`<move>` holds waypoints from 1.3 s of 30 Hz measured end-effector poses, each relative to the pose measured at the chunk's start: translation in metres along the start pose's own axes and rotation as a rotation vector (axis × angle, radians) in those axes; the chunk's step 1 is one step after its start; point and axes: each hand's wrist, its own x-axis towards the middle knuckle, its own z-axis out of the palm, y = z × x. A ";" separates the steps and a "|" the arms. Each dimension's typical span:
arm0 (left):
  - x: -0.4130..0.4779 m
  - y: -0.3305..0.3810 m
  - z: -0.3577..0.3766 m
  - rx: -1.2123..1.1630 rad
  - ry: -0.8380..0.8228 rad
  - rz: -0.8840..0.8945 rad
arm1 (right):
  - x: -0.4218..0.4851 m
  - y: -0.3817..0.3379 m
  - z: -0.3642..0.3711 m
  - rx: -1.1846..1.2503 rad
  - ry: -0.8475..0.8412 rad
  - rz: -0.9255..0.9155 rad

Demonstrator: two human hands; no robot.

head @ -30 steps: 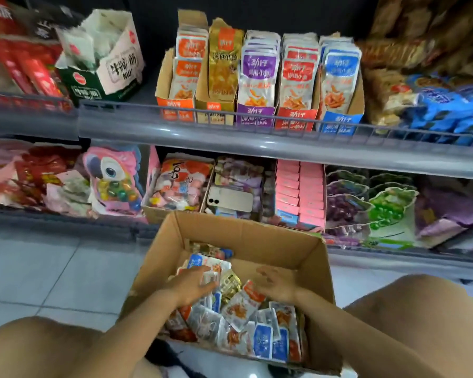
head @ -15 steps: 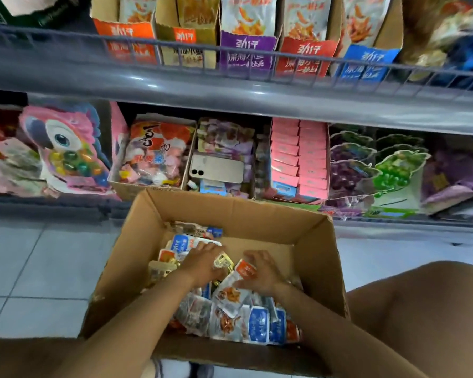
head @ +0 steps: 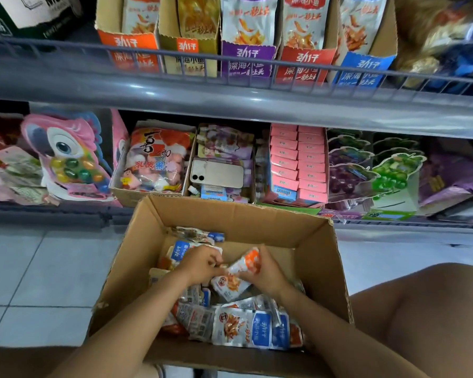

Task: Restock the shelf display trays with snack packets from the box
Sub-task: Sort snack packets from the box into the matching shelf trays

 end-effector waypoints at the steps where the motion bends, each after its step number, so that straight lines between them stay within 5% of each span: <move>1: -0.004 0.006 -0.008 -0.073 0.034 0.021 | 0.000 -0.008 -0.004 0.058 0.045 -0.026; 4: -0.022 0.030 -0.032 -0.253 0.102 0.024 | -0.003 -0.034 -0.012 0.349 0.143 -0.028; 7: -0.048 0.054 -0.047 -0.401 0.093 0.012 | -0.020 -0.060 -0.015 0.557 0.064 0.015; 13: -0.087 0.087 -0.053 -0.734 0.083 -0.011 | -0.061 -0.113 -0.024 0.608 0.184 -0.187; 24: -0.128 0.139 -0.088 -1.001 0.464 0.177 | -0.093 -0.187 -0.060 0.744 0.190 -0.358; 31: -0.142 0.160 -0.121 -0.692 0.330 0.118 | -0.104 -0.226 -0.059 0.663 -0.008 -0.386; 35: -0.147 0.165 -0.129 -0.847 0.127 0.154 | -0.105 -0.244 -0.047 0.587 -0.037 -0.459; 39: -0.153 0.159 -0.142 -1.083 0.149 0.192 | -0.101 -0.260 -0.050 0.622 0.065 -0.499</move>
